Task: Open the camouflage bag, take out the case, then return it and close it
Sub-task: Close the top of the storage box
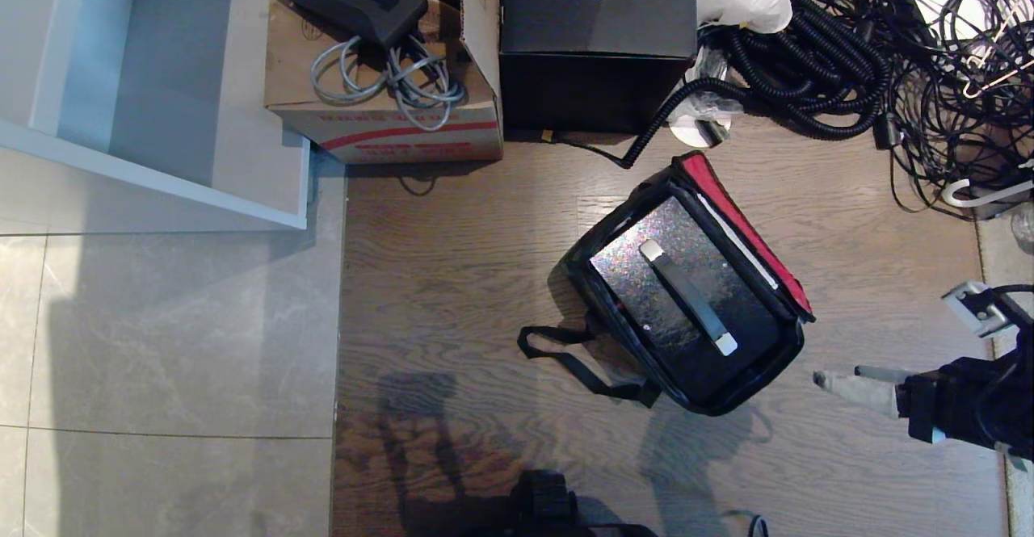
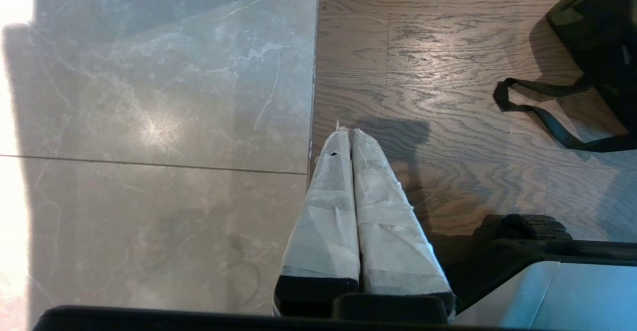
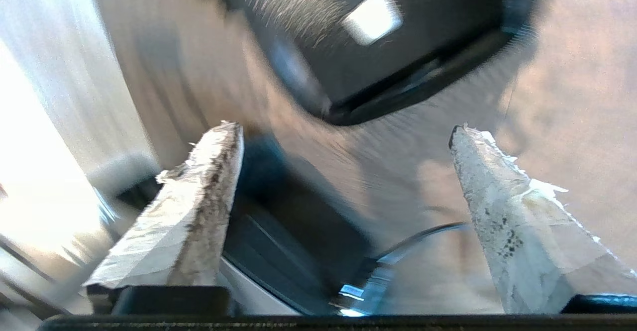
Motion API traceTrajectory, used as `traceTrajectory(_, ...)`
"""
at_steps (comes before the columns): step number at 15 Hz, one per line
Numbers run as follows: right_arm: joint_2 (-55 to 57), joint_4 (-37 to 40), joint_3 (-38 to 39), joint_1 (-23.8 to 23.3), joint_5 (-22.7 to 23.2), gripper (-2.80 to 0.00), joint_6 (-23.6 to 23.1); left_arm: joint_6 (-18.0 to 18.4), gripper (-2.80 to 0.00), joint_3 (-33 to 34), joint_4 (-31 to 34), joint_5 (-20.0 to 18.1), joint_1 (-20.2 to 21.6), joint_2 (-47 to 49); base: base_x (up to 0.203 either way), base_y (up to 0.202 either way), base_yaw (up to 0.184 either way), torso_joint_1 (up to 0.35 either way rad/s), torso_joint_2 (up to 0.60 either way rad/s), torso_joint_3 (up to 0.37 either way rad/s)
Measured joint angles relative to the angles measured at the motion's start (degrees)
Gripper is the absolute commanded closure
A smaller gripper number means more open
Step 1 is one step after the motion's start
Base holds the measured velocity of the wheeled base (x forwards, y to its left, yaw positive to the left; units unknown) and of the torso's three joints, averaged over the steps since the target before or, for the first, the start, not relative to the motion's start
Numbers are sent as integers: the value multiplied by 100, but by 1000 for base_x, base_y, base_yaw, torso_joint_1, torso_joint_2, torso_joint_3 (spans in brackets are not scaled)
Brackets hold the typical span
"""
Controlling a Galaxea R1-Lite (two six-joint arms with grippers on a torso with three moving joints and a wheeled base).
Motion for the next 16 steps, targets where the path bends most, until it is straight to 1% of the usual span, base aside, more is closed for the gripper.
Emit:
traceTrajectory(2,262,-4,-441,-203,-259,-280,1627,2,0,0,2,0,0,0,0,0,0,0,0,0)
traceTrajectory(3,503,11,-722,-260,-467,-280,2485,2,0,0,0,0,0,-2,0,0,0,0,0,0)
traceTrajectory(4,785,43,-971,-303,-692,-280,3240,2,0,0,2,1,0,-1,0,0,0,0,0,0)
traceTrajectory(5,1076,74,-1199,-352,-891,-280,3872,0,0,0,2,1,0,-1,0,0,0,0,0,0)
traceTrajectory(6,1390,93,-1512,-395,-1047,-280,4400,0,0,0,2,0,0,0,0,0,0,0,0,0)
traceTrajectory(7,1725,112,-1801,-419,-1130,-280,4802,0,0,0,2,0,0,0,0,0,0,0,0,0)
traceTrajectory(9,2337,142,-2254,-447,-1192,-280,5291,0,0,0,0,-2,0,0,0,0,0,0,0,0)
traceTrajectory(11,2824,167,-2689,-458,-1153,-280,5839,0,0,0,2,-2,0,-2,0,0,0,0,0,0)
traceTrajectory(12,3021,167,-2878,-469,-1100,-280,5963,0,0,0,0,0,0,0,0,0,0,0,0,0)
traceTrajectory(16,3591,118,-3322,-489,-1049,-280,6055,0,0,0,1,1,0,-1,0,0,0,0,0,0)
